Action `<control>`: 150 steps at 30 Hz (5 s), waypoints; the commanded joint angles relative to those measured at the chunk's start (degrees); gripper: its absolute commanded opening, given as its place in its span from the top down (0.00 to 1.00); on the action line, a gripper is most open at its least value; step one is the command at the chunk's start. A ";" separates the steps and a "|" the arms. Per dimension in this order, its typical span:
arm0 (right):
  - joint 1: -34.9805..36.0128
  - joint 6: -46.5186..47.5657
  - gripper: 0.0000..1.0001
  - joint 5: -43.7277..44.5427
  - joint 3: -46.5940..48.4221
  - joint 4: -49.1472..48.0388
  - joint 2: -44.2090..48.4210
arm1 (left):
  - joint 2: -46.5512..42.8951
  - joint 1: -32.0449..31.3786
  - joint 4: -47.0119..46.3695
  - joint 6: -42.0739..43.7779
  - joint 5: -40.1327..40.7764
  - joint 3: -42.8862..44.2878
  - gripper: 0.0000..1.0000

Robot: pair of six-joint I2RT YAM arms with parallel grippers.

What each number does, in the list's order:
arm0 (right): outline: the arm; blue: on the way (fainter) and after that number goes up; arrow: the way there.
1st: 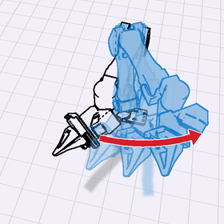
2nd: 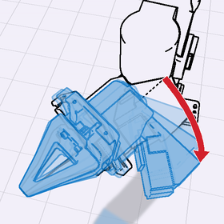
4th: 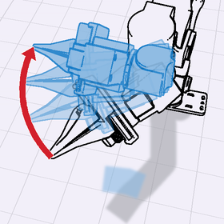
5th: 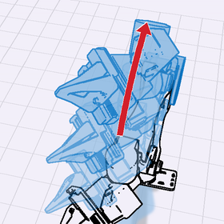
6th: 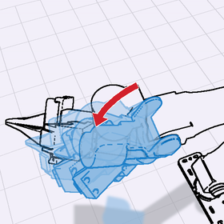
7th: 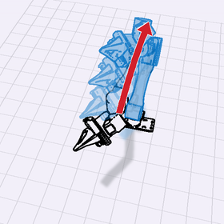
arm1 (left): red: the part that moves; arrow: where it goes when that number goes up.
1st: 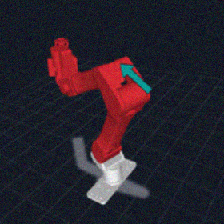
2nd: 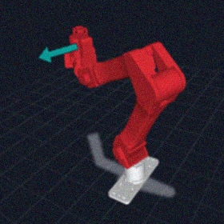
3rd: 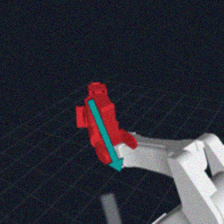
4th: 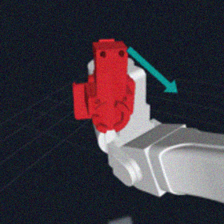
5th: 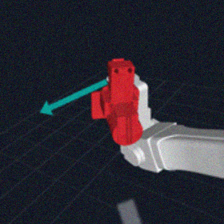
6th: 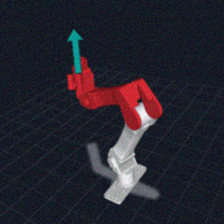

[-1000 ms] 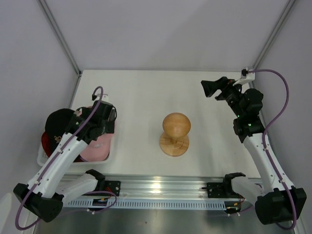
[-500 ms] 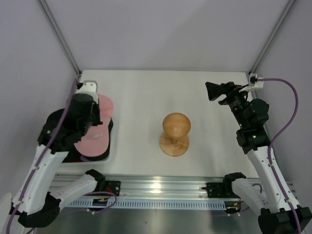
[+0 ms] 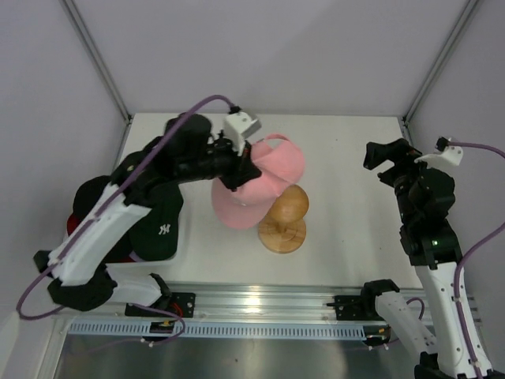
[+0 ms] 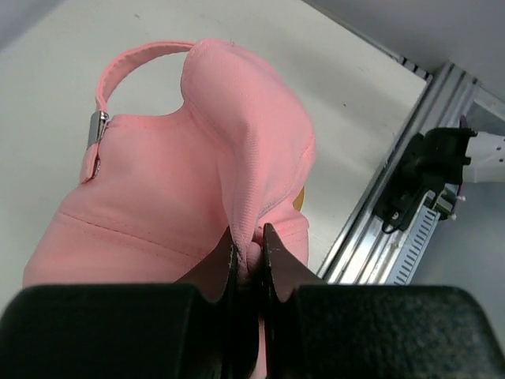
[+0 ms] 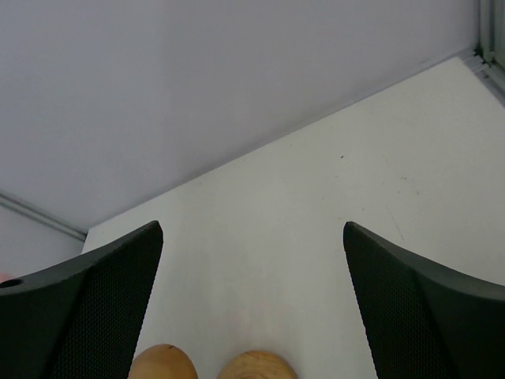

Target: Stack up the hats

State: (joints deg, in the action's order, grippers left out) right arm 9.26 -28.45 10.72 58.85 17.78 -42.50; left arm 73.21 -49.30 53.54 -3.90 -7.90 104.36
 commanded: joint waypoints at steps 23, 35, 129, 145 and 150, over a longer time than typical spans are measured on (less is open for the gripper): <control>-0.29 -0.91 0.00 -9.55 -8.05 -1.06 5.25 | 21.56 -2.73 -6.77 0.66 -5.65 3.67 0.44; 3.92 3.13 0.01 -22.84 -10.42 -13.20 -6.80 | -20.44 -0.89 -23.03 -27.34 20.73 -38.19 0.00; 10.43 -6.53 0.01 5.81 -18.32 8.24 -4.26 | -14.93 2.89 -49.41 -24.14 23.02 -54.00 0.23; 9.99 -13.13 0.00 0.97 -34.15 2.34 -6.19 | -16.27 2.89 -43.70 -34.68 28.03 -61.55 0.14; 9.73 -9.52 0.00 -2.54 -33.10 3.83 -8.03 | -13.45 2.89 -41.85 -35.56 28.20 -59.63 0.08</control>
State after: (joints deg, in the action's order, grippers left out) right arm 19.51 -40.49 8.64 25.39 20.18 -49.23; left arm 58.94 -46.72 11.31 -37.43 19.25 42.96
